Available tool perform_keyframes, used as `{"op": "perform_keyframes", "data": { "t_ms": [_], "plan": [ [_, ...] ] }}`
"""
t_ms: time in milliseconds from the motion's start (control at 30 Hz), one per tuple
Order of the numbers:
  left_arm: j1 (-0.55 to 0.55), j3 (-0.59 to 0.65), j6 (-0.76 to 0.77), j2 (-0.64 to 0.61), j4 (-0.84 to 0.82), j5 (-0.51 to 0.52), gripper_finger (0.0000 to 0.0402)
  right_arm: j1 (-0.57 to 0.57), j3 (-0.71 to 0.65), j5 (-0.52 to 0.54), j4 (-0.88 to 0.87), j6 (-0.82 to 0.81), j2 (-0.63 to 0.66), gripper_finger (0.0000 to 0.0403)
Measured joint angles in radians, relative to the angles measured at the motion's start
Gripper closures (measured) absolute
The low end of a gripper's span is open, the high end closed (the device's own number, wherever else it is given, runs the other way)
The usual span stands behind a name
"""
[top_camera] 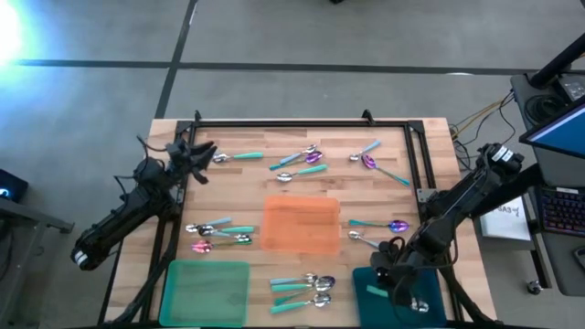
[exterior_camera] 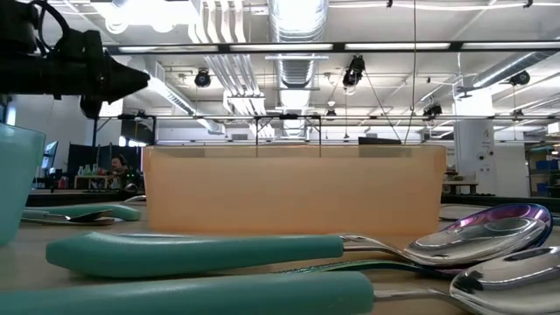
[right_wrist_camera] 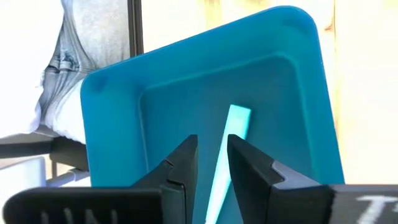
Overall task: Sort silverware by color (type)
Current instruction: Put the blue spoon into the orange bin
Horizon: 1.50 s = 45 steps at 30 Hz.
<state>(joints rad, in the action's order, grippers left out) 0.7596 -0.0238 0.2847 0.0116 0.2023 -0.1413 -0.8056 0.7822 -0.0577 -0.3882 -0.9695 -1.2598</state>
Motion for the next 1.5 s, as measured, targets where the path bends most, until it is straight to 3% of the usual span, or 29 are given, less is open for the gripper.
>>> {"op": "perform_keyframes", "data": {
  "t_ms": [200,533,800,900,1000,1167,1267,1500],
  "plan": [
    [-0.006,0.000,0.142,0.021,0.149,-0.215,0.0306,0.028,0.000,-0.003,-0.002,0.002,0.018,0.0324],
    [-0.020,-0.006,0.172,0.206,0.160,-0.229,0.0306,0.126,0.000,-0.003,-0.090,0.071,0.085,0.0323],
    [-0.040,-0.137,0.098,0.449,0.126,-0.290,0.0306,0.205,0.011,-0.003,-0.114,0.115,0.101,0.0323],
    [-0.062,-0.204,0.073,0.533,0.001,-0.306,0.0306,0.209,0.011,-0.003,-0.114,0.110,0.100,0.0323],
    [-0.106,-0.268,0.051,0.607,-0.224,-0.353,0.0306,0.208,0.011,-0.003,-0.114,0.107,0.100,0.0323],
    [-0.252,-0.347,0.048,0.696,-0.504,-0.359,0.0306,0.209,0.012,-0.003,-0.114,0.107,0.100,0.0323],
    [-0.373,-0.396,0.066,0.732,-0.614,-0.294,0.0306,0.209,0.012,-0.003,-0.116,0.106,0.100,0.0323],
    [-0.673,-0.490,0.233,0.809,-0.900,-0.017,0.0306,0.209,0.012,-0.003,-0.133,0.097,0.100,0.0323]
  ]
}}
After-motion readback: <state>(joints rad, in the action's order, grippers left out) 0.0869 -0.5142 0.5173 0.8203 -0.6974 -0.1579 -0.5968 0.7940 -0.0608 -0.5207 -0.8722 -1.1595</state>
